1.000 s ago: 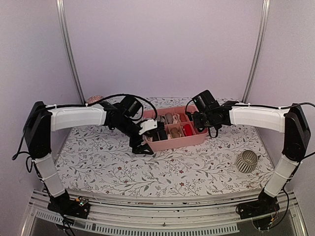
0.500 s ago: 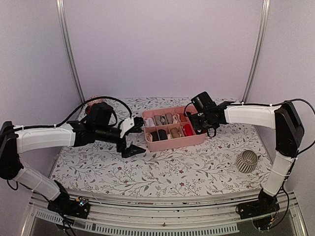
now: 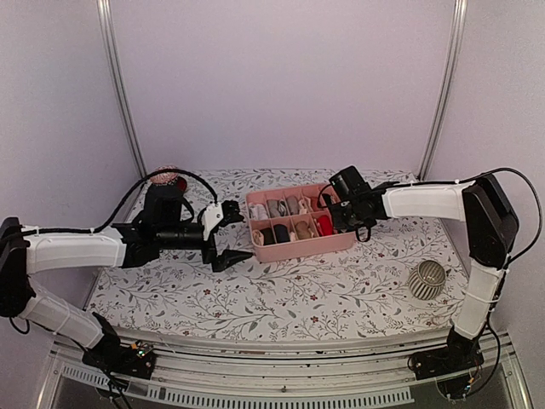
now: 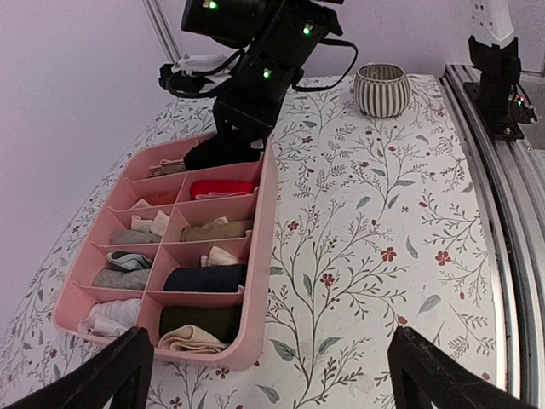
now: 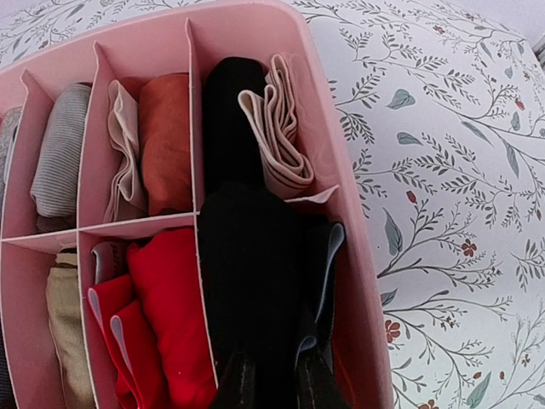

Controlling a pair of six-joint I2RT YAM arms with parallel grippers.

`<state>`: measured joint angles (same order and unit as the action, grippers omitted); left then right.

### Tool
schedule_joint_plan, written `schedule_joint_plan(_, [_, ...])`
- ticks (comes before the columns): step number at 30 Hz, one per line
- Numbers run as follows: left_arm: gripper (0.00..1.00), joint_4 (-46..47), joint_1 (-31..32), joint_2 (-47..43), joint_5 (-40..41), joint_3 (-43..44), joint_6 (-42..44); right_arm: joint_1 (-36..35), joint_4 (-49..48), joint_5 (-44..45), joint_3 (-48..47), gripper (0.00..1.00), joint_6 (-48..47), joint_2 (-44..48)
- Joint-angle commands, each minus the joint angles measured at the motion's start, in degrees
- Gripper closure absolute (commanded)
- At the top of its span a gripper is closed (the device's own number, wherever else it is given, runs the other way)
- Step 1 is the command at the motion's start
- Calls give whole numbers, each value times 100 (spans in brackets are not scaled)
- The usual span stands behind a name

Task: Roll the underwear
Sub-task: Place the underwear in the storage box.

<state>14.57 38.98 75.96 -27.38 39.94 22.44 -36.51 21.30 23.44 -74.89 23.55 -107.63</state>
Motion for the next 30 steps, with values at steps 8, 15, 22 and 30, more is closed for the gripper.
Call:
schedule_joint_plan(8, [1,288,-57,155,-11,-54,-46,179,-69,-540,185,98,-41,-461])
schedule_joint_plan(15, [1,309,-74,176,-88,-66,-31,206,257,-652,-83,97,-34,-825])
schedule_joint_plan(22, [1,297,-75,206,-111,-52,-53,206,672,-503,-333,65,-59,-730])
schedule_joint_plan(30, [1,283,-84,178,-136,-48,-53,206,1201,-402,-698,52,-125,-503])
